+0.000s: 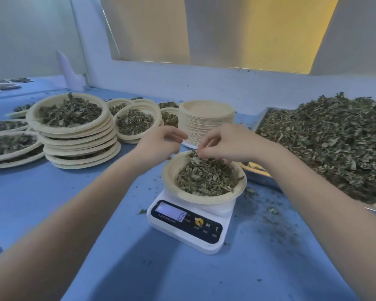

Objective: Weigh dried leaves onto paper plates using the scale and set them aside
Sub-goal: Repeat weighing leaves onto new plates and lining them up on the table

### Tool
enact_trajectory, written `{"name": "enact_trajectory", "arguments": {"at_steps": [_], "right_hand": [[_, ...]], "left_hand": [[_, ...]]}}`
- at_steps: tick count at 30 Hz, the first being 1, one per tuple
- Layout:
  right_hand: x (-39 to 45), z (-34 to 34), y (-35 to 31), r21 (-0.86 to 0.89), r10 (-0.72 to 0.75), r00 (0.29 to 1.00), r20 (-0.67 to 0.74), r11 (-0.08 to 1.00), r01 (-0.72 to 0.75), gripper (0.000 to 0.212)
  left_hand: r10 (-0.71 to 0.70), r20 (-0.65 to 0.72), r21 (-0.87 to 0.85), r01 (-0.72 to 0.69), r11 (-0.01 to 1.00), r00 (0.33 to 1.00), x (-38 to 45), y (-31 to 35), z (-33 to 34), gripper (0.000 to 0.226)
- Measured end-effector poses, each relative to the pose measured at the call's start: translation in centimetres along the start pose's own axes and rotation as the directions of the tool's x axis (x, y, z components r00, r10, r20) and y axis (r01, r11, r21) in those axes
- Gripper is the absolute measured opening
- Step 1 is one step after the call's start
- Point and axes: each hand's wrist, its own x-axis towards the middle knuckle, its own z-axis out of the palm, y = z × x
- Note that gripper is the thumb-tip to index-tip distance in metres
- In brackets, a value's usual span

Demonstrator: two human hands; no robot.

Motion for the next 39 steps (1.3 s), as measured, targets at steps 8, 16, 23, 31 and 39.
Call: {"name": "enact_trajectory", "arguments": {"at_steps": [8, 16, 23, 31, 39], "right_hand": [[0.0, -0.3, 1.2, 0.033, -0.046, 0.988, -0.144, 0.998, 0.052, 0.005], [-1.3, -1.3, 1.7, -0.023, -0.045, 0.987, -0.155, 0.999, 0.042, 0.004], [-0.4, 1.3, 1.1, -0.350, -0.084, 0.994, 0.075, 0.931, 0.105, 0.057], [0.5, 0.5, 0.1, -0.189, -0.157, 0.981, -0.112, 0.973, 0.134, 0.018], [0.5, -2.2, -1.4, -0.113, -0.196, 0.953, -0.232, 0.978, 0.173, 0.018]], "left_hand": [[0.090, -0.045, -0.041, -0.092, 0.995, 0.995, 0.1, 0.0, 1.4, 0.036], [0.113, -0.077, -0.045, -0.117, 0.992, 0.991, -0.2, -0.2, 1.8, 0.032], [0.126, -0.119, -0.036, -0.131, 0.991, 0.985, -0.1, -0.1, 2.4, 0.033], [0.114, -0.191, -0.116, -0.138, 0.984, 0.975, 0.4, 0.7, 2.5, 0.032], [0.129, -0.165, -0.160, -0.156, 0.975, 0.978, 0.9, 2.6, 1.9, 0.025]]}}
